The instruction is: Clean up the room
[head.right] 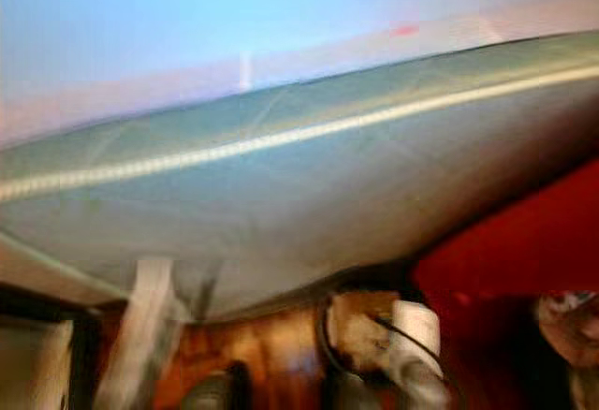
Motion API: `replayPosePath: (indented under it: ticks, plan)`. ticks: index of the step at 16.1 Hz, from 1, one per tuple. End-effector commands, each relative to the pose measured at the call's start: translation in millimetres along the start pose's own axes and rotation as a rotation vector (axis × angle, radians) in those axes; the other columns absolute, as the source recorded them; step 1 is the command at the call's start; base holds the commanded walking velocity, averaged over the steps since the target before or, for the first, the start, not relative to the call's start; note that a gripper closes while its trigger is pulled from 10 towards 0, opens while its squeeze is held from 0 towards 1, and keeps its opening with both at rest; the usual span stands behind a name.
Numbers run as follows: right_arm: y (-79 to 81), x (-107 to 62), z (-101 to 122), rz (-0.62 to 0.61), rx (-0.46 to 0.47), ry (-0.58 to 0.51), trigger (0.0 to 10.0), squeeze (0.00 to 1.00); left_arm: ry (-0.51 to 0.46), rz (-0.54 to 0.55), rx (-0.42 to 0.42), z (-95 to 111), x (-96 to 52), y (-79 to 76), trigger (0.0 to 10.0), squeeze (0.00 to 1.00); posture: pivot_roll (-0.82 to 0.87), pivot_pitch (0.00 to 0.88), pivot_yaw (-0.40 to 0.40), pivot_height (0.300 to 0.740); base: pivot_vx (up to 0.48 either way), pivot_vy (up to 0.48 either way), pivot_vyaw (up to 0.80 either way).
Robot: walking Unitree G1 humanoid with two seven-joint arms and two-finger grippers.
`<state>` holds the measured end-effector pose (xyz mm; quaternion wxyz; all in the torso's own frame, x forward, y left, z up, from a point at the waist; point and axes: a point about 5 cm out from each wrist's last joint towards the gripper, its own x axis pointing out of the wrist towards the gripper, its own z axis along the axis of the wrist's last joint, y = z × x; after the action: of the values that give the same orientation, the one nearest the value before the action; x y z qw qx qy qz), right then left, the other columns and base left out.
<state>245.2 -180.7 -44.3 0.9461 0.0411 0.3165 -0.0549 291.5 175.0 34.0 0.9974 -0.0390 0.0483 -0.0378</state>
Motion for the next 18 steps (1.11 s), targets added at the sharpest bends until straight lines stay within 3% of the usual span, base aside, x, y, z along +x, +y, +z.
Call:
replayPosePath:
  ticks: [1, 4, 6, 10, 14, 16, 17, 18]
  plan:
    - [-12.7, -7.7, -22, -0.033, 0.006, 0.065, 10.0, 0.00, -0.012, -0.046, 0.056, -4, -13.7, -0.7, 10.0, 0.00, 0.14, 0.367, -0.026, 0.740, 0.000, 0.000, 0.00]
    - [-10.1, -7.6, -22, -0.016, -0.009, 0.071, 10.0, 0.00, 0.004, -0.067, 0.057, -10, -17.8, -5.9, 10.0, 0.00, 0.15, 0.377, -0.026, 0.740, 0.000, 0.000, 0.00]
    - [-13.9, -7.1, -20, -0.034, -0.019, 0.069, 10.0, 0.00, 0.043, -0.045, 0.054, -6, -19.6, -7.2, 10.0, 0.00, 0.15, 0.377, -0.028, 0.740, 0.000, 0.000, 0.00]
    - [-20.8, -6.5, -18, -0.057, -0.013, 0.073, 10.0, 0.00, 0.003, -0.033, 0.054, 8, -19.1, -6.3, 10.0, 0.00, 0.16, 0.374, -0.028, 0.740, 0.000, 0.000, 0.00]
    - [-23.6, -8.7, -24, -0.078, 0.005, 0.103, 10.0, 0.00, 0.037, -0.036, 0.056, 9, -23.9, -7.0, 10.0, 0.00, 0.17, 0.377, -0.022, 0.740, 0.000, 0.000, 0.00]
    - [-22.9, -10.0, -28, -0.074, 0.002, 0.114, 10.0, 0.00, 0.099, -0.014, 0.046, -5, -40.5, 0.9, 10.0, 0.00, 0.17, 0.380, -0.019, 0.740, 0.000, 0.000, 0.00]
    - [-22.4, -10.2, -29, -0.076, 0.003, 0.114, 10.0, 0.00, 0.152, -0.003, 0.056, -17, -55.3, 6.9, 10.0, 0.00, 0.17, 0.378, -0.014, 0.740, 0.000, 0.000, 0.00]
    - [-22.8, -10.6, -29, -0.079, 0.004, 0.115, 10.0, 0.00, 0.210, 0.010, 0.050, -28, -82.7, 14.1, 10.0, 0.00, 0.17, 0.375, -0.012, 0.740, 0.000, 0.000, 0.00]
